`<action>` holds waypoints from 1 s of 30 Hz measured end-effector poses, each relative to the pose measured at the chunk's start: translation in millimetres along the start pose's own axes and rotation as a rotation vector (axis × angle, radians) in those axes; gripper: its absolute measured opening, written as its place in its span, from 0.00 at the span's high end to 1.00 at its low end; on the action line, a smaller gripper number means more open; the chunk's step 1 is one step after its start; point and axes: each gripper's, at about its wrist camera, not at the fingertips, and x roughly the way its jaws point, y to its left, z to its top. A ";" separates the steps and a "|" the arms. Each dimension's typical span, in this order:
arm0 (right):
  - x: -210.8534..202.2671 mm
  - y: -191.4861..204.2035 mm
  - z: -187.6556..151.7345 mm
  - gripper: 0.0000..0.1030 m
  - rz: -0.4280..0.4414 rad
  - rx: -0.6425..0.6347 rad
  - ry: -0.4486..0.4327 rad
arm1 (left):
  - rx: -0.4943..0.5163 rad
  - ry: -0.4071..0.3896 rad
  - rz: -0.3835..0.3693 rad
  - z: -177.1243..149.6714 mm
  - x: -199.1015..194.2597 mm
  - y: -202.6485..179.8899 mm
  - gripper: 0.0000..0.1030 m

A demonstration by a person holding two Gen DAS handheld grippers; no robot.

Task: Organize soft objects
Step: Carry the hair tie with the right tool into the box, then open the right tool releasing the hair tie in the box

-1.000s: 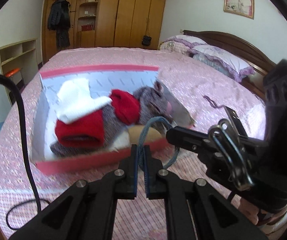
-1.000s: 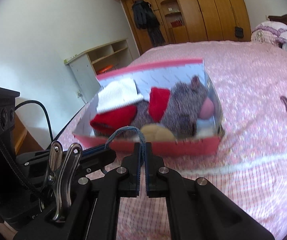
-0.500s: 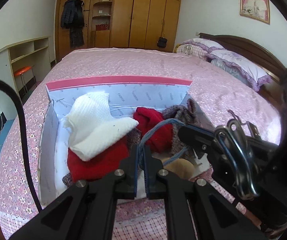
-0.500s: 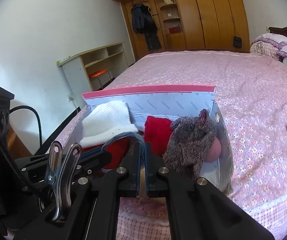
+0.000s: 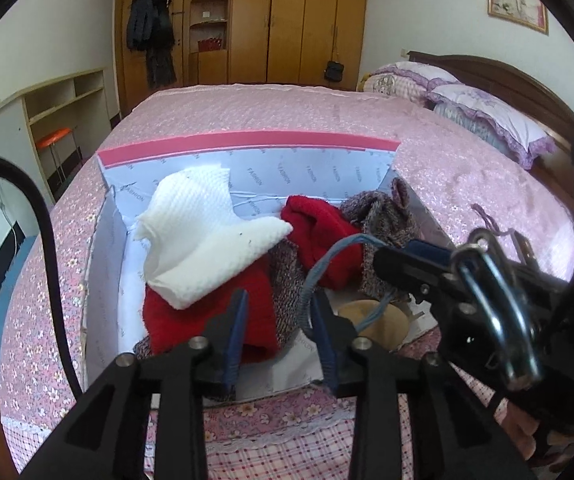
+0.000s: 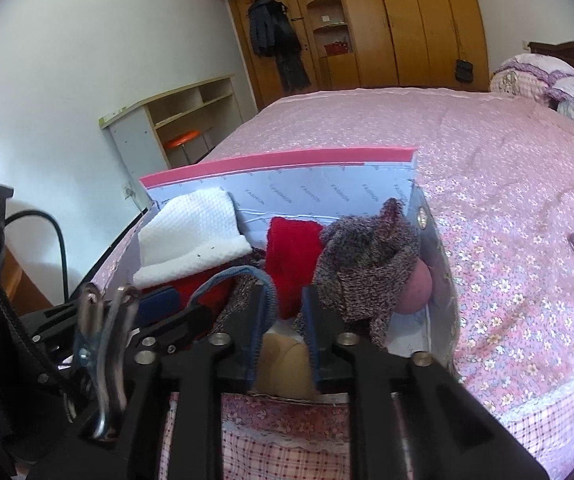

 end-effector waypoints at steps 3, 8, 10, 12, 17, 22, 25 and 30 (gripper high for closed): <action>-3.0 -5.3 -0.6 0.66 -0.006 0.027 0.004 | -0.021 0.007 -0.009 0.5 -2.1 4.0 0.61; -4.6 -6.7 -2.7 0.56 -0.029 0.021 0.031 | -0.021 -0.004 0.001 0.3 -8.5 6.2 0.52; -3.8 -6.5 -4.2 0.55 -0.037 0.007 0.061 | -0.034 0.010 -0.008 -0.1 -8.8 8.3 0.52; -3.2 -5.5 -6.2 0.54 -0.049 -0.008 0.085 | -0.045 0.031 -0.035 0.0 -8.3 10.8 0.52; -4.2 -2.6 -7.7 0.54 -0.020 -0.027 0.138 | -0.032 0.051 -0.077 -3.2 -12.5 12.6 0.51; -12.0 -5.1 1.0 0.54 -0.011 -0.019 0.127 | -0.083 0.078 -0.121 0.4 -13.7 22.6 0.51; -14.6 -7.5 3.5 0.54 -0.019 -0.012 0.119 | -0.085 0.069 -0.114 1.0 -18.2 24.8 0.51; -22.5 -7.8 -0.6 0.54 -0.029 -0.004 0.098 | -0.063 0.048 -0.045 -4.9 -28.0 21.3 0.51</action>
